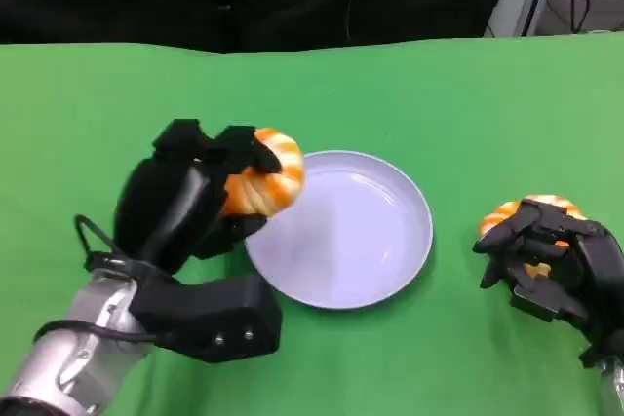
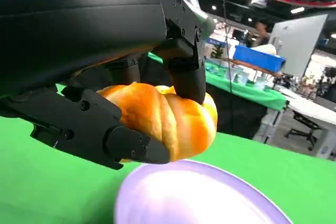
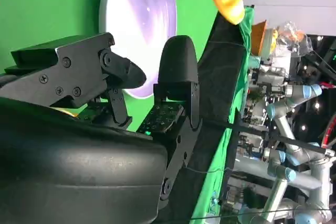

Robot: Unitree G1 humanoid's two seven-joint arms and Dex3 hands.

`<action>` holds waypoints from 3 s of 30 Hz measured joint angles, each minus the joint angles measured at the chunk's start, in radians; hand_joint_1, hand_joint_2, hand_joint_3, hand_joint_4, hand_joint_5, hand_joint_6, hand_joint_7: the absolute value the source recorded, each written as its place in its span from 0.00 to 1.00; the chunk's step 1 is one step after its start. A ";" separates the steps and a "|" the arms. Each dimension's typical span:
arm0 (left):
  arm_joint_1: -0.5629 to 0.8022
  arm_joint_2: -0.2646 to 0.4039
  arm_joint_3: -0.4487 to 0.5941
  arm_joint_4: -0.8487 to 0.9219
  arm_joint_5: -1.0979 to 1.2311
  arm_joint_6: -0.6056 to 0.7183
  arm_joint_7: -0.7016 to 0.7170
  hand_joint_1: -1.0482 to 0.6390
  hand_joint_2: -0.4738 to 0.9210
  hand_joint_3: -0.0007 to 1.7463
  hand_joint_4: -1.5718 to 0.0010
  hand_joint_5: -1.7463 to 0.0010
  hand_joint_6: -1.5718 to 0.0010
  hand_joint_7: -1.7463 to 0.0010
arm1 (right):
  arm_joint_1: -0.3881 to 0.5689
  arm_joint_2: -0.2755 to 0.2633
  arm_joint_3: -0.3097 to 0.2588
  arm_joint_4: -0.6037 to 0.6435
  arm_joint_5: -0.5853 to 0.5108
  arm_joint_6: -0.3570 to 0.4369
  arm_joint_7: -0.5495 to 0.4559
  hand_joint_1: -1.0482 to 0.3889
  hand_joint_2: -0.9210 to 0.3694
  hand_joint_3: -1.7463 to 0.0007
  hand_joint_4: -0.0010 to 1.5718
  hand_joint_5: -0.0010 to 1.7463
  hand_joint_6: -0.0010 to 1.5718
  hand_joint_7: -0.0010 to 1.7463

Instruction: Grasp the bread from the table and place it into the plate.

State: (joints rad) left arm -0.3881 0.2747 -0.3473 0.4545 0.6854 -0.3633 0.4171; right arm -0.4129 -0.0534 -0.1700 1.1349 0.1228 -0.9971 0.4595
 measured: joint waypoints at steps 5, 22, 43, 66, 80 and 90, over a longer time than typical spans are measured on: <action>-0.022 -0.014 -0.008 0.007 0.000 -0.011 0.000 0.56 1.00 0.17 0.73 0.05 0.64 0.20 | 0.000 0.001 0.002 0.000 0.000 0.000 -0.003 0.78 0.11 0.57 0.54 0.81 0.57 0.58; -0.101 -0.081 -0.055 0.152 -0.012 -0.067 -0.043 0.58 1.00 0.16 0.75 0.02 0.61 0.22 | 0.000 0.005 0.003 -0.002 -0.001 -0.002 -0.003 0.77 0.11 0.58 0.55 0.80 0.57 0.57; -0.149 -0.112 -0.066 0.225 -0.027 -0.095 -0.064 0.60 1.00 0.12 0.76 0.01 0.59 0.24 | 0.000 0.007 -0.001 -0.002 0.005 -0.007 0.008 0.77 0.11 0.58 0.54 0.80 0.58 0.57; -0.153 -0.125 -0.077 0.258 -0.035 -0.114 -0.114 0.54 1.00 0.09 0.72 0.19 0.43 0.66 | 0.000 0.014 -0.003 -0.007 0.018 -0.006 0.021 0.74 0.12 0.59 0.54 0.79 0.58 0.55; -0.153 -0.127 -0.083 0.258 -0.035 -0.107 -0.144 0.53 1.00 0.09 0.73 0.20 0.41 0.73 | 0.000 0.014 -0.002 -0.007 0.017 -0.006 0.012 0.76 0.10 0.60 0.54 0.80 0.58 0.56; -0.163 -0.133 -0.084 0.257 -0.035 -0.055 -0.183 0.49 1.00 0.08 0.73 0.30 0.38 0.90 | 0.000 0.014 0.000 -0.008 0.014 -0.006 0.006 0.78 0.10 0.59 0.54 0.80 0.58 0.57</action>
State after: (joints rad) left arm -0.5506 0.1421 -0.4318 0.7115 0.6501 -0.4182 0.2339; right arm -0.4129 -0.0396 -0.1702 1.1273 0.1370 -1.0035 0.4657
